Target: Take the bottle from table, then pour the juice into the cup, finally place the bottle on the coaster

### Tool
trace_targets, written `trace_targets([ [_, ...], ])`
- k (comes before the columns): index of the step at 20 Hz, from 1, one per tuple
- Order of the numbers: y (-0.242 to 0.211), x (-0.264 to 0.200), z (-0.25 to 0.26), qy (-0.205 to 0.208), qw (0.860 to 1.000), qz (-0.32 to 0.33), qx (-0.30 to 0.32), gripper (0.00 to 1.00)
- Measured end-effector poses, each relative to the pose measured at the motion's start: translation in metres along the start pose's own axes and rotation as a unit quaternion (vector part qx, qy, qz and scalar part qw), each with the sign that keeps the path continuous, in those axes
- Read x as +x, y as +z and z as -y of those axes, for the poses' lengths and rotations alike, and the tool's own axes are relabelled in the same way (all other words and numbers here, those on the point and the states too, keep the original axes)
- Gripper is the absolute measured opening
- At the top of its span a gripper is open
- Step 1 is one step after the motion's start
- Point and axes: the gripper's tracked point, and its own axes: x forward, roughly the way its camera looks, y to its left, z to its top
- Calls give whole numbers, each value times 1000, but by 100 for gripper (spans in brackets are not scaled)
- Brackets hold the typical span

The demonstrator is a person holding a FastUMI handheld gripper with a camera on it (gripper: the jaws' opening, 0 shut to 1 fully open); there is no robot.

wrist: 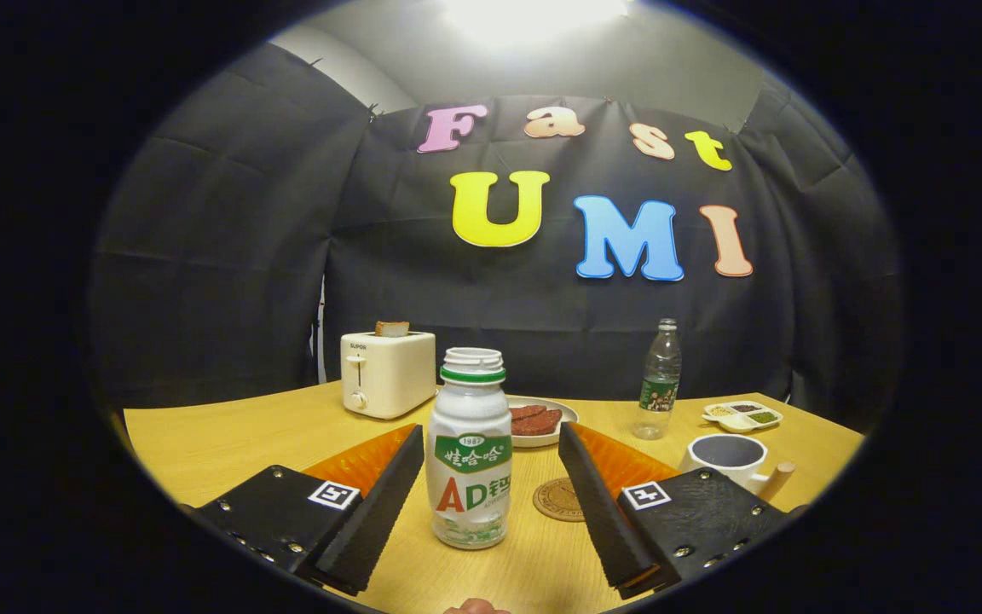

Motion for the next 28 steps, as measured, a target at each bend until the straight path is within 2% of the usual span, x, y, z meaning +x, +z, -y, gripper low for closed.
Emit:
trace_targets([
  [8,-27,34,-17,15,999,-32,8,96],
  [9,-31,37,-12,5,999,-40,6,96],
  [11,-26,34,-15,13,999,-39,5,69],
  [12,-25,34,-10,-1,999,-41,1,68],
  [17,-13,16,8,-33,998,-43,20,67],
  [28,22,1,57,-94,988,-33,117,67],
])
